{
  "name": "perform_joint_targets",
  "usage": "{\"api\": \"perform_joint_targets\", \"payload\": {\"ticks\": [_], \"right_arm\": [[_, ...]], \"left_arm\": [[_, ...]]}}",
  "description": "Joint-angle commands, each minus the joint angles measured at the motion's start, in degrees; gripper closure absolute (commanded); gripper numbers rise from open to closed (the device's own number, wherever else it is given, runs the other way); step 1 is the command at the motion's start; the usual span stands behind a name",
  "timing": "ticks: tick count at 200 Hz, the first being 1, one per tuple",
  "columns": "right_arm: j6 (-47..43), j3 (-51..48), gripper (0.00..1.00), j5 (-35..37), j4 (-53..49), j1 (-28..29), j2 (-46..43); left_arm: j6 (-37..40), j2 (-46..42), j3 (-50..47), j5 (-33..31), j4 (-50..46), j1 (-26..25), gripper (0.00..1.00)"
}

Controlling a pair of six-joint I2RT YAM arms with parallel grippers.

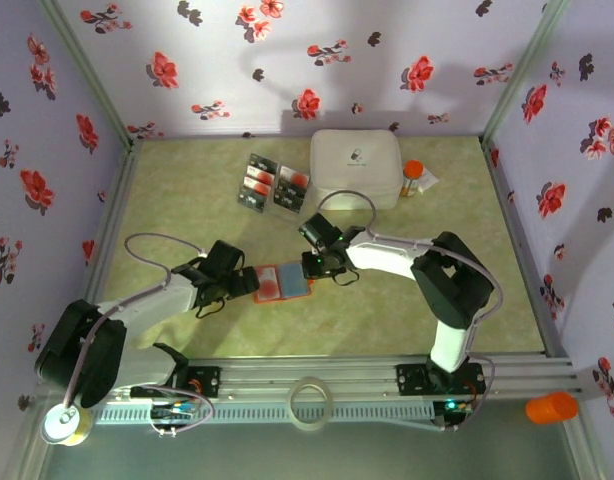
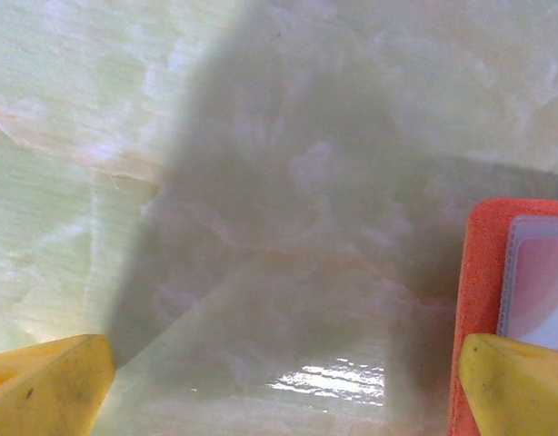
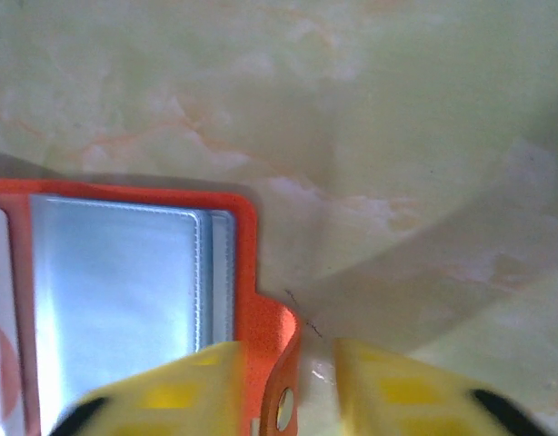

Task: Put the credit cards into the card holder
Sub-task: Move the card holder to the bottom-center of the table.

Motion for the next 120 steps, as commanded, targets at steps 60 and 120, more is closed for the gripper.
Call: {"api": "perform_joint_targets", "payload": {"ticks": [60,120], "right_arm": [[1.07,-6.50,1.00,-0.84,1.14,0.00,-6.81],[1.19,-8.47,1.00,-0.31,1.56,0.04,-9.28]], "left_arm": [[2.40,-4.55,0.48,-3.32,-1.16,1.33,0.00],[2.64,-5.81,1.26,-2.71,-1.85,1.31,0.00]]}}
